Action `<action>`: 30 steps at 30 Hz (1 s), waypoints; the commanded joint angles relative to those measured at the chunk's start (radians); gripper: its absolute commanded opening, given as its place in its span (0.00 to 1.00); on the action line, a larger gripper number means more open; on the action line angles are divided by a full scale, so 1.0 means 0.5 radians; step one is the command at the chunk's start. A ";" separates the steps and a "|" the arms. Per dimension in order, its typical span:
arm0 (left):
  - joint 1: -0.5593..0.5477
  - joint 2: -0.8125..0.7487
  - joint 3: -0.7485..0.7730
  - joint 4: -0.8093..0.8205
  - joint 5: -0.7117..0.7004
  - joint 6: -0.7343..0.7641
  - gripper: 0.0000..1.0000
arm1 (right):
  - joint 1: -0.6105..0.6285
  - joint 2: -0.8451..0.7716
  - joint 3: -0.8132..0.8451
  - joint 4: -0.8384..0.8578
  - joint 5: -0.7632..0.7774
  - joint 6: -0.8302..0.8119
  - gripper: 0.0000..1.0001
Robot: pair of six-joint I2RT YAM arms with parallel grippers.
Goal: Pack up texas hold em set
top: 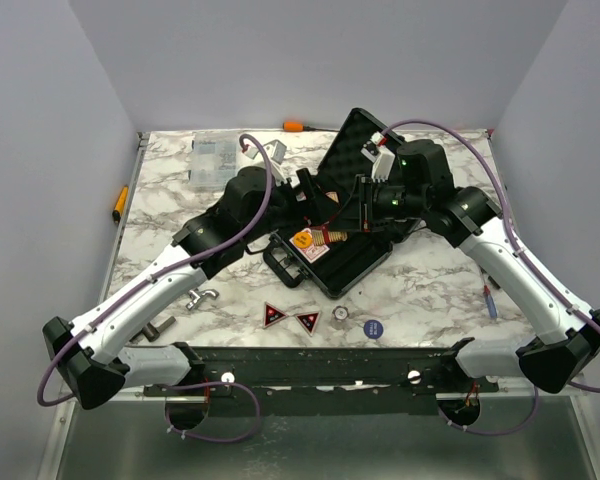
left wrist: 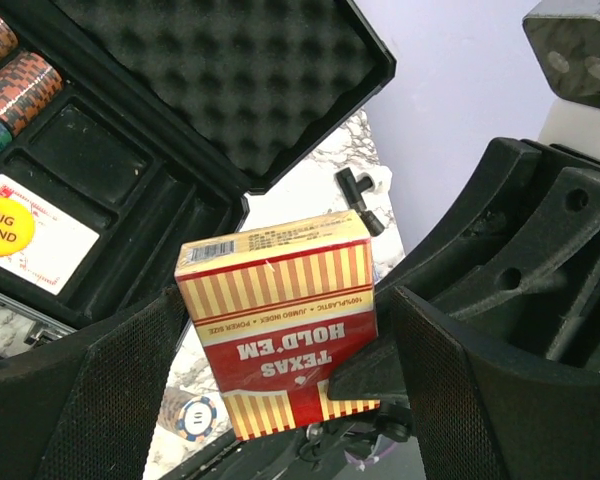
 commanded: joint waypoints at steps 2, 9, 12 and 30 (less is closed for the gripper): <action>-0.050 0.059 0.130 -0.047 -0.167 -0.028 0.83 | -0.004 -0.001 0.087 0.042 -0.083 -0.015 0.01; -0.084 0.116 0.181 -0.103 -0.217 -0.036 0.78 | -0.004 -0.010 0.084 0.030 -0.074 -0.032 0.01; -0.095 0.124 0.195 -0.149 -0.253 -0.044 0.75 | -0.004 -0.017 0.077 0.036 -0.061 -0.026 0.01; -0.133 0.187 0.234 -0.204 -0.231 -0.056 0.36 | -0.004 -0.030 0.102 0.012 -0.042 -0.015 0.30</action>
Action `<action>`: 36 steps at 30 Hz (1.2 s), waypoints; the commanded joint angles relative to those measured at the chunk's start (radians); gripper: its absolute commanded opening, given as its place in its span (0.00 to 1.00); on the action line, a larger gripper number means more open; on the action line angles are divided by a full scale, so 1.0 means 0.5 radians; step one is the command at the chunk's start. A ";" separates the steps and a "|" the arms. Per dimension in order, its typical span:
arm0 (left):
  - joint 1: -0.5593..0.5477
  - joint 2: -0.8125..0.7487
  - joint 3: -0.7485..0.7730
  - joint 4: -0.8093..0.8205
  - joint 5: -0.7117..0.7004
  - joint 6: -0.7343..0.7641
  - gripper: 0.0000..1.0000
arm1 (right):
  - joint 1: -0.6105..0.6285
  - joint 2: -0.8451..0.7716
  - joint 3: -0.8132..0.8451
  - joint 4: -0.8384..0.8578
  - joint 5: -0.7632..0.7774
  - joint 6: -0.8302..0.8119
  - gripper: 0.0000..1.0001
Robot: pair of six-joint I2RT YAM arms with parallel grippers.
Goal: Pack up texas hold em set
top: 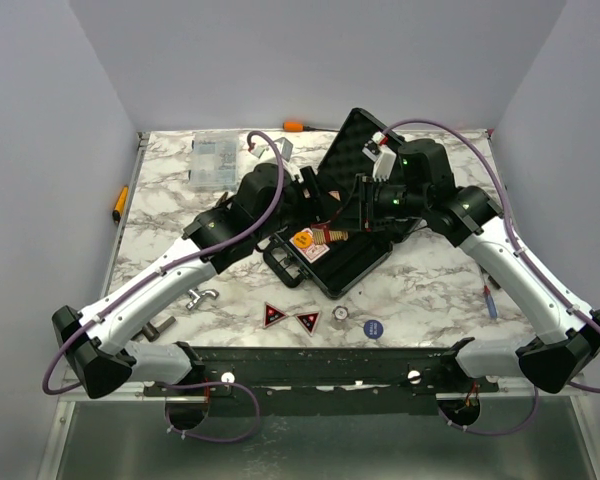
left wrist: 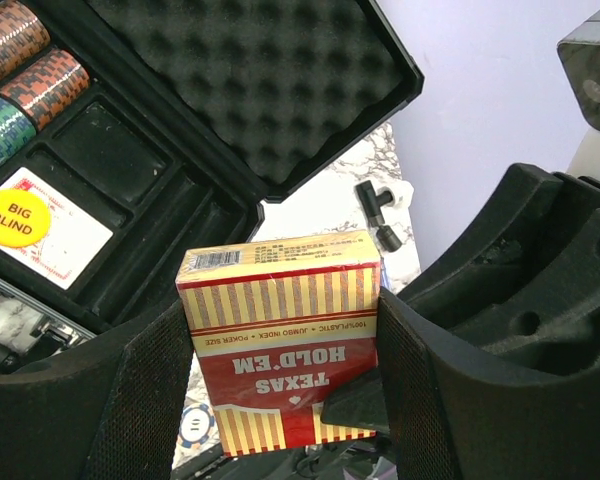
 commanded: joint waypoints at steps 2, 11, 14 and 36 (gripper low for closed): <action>-0.025 0.048 0.073 -0.058 0.002 0.013 0.35 | 0.004 -0.052 0.092 0.023 -0.013 -0.011 0.45; -0.002 0.024 0.105 -0.089 -0.083 0.016 0.30 | 0.004 -0.164 0.022 -0.020 0.066 -0.008 0.86; 0.024 0.038 0.127 -0.109 -0.104 0.000 0.29 | 0.006 -0.240 0.000 -0.112 0.200 -0.026 0.87; 0.201 0.651 0.581 -0.226 -0.190 -0.280 0.00 | 0.004 -0.467 -0.163 -0.459 1.326 0.280 0.87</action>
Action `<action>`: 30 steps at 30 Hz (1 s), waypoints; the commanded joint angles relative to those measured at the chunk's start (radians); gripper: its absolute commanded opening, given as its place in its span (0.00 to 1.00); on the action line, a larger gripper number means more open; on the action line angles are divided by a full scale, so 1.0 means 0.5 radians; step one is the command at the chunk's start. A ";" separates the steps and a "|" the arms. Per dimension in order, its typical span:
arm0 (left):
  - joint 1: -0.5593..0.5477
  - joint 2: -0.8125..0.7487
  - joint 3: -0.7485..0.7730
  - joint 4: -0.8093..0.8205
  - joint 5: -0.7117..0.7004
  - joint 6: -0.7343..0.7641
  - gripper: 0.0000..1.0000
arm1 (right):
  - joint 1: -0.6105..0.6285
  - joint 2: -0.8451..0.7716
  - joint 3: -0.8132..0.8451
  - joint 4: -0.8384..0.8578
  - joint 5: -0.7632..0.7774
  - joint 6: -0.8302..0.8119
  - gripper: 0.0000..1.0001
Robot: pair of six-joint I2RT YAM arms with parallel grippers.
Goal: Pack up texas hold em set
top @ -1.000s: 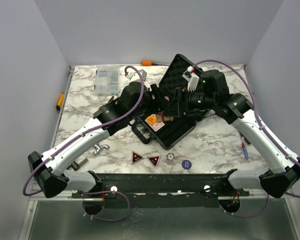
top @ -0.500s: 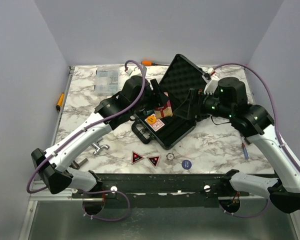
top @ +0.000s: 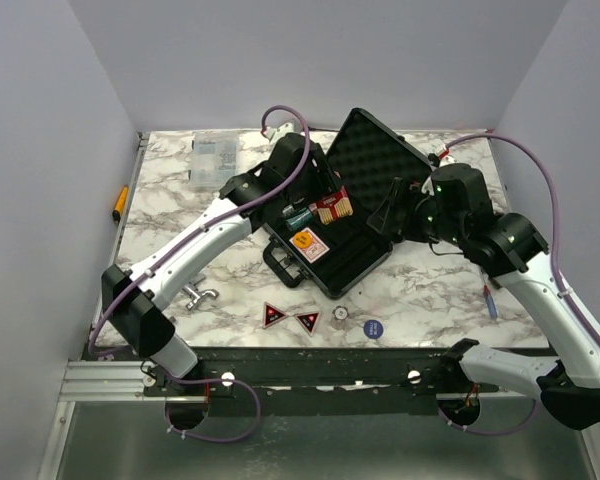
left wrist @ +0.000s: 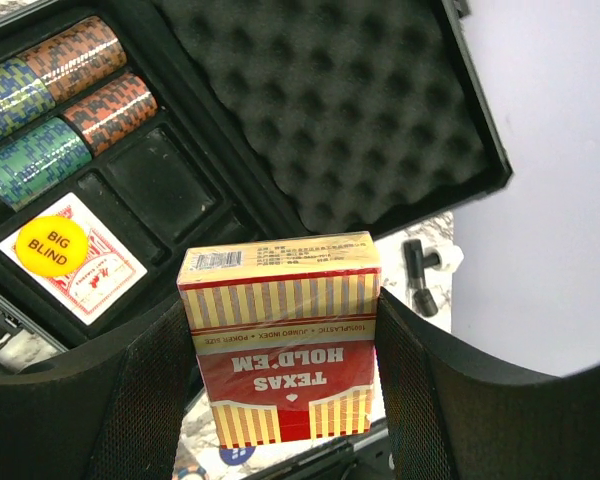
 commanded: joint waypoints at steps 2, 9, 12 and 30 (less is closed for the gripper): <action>0.015 0.176 0.119 0.019 -0.170 -0.162 0.00 | 0.004 -0.033 -0.077 -0.044 0.148 0.032 0.87; 0.017 0.401 0.210 0.015 -0.344 -0.320 0.00 | 0.003 0.022 -0.072 -0.071 0.200 -0.038 0.87; 0.018 0.510 0.234 0.008 -0.394 -0.418 0.00 | 0.002 0.017 -0.091 -0.077 0.237 -0.061 0.88; 0.022 0.898 0.229 -0.002 -0.726 -0.771 0.00 | 0.003 -0.013 -0.165 -0.096 0.308 -0.107 0.89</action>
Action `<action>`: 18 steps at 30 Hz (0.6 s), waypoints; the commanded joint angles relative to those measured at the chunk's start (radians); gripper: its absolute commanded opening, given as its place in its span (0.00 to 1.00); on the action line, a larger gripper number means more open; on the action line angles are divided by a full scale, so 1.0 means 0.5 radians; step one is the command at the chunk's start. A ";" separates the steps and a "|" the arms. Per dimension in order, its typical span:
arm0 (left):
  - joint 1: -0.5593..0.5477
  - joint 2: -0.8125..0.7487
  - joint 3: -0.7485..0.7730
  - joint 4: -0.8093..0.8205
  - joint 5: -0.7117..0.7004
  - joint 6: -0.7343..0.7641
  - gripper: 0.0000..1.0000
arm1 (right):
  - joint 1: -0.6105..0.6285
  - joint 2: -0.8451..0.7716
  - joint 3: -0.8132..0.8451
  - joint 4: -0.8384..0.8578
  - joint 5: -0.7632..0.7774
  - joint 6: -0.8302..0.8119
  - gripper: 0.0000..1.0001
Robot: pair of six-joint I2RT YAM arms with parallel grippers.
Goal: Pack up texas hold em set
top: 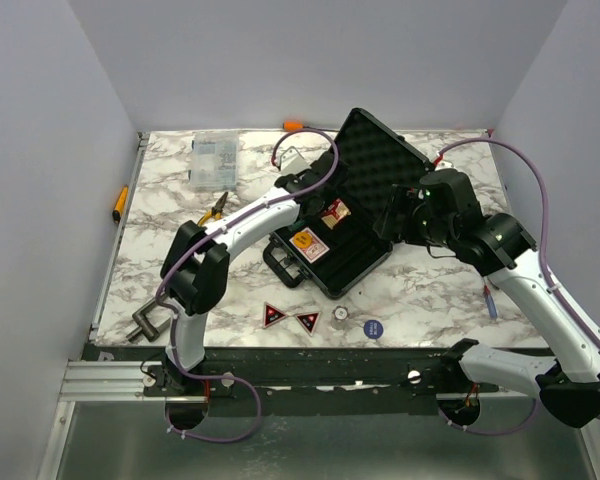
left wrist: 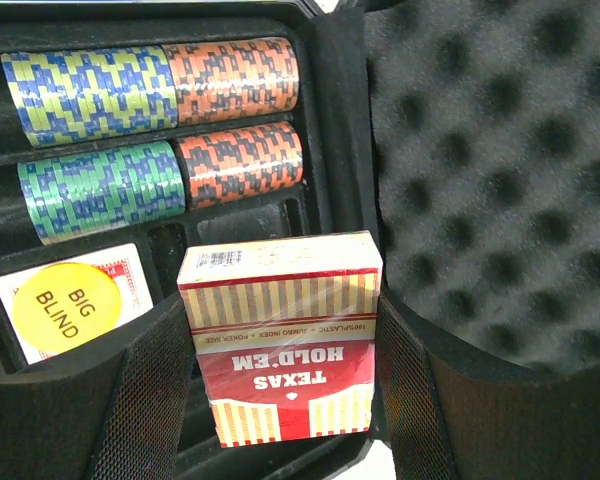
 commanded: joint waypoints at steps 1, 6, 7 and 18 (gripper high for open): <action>-0.001 0.122 0.101 0.036 -0.161 -0.020 0.00 | 0.004 -0.024 -0.029 -0.058 0.059 -0.037 0.89; -0.029 0.196 0.170 0.044 -0.256 0.036 0.00 | 0.004 -0.023 -0.044 -0.063 0.035 -0.045 0.89; -0.034 0.203 0.172 0.049 -0.269 0.036 0.00 | 0.003 -0.023 -0.047 -0.065 0.032 -0.042 0.89; -0.067 0.332 0.242 0.056 -0.335 0.011 0.00 | 0.004 -0.063 -0.087 -0.090 0.013 -0.056 0.89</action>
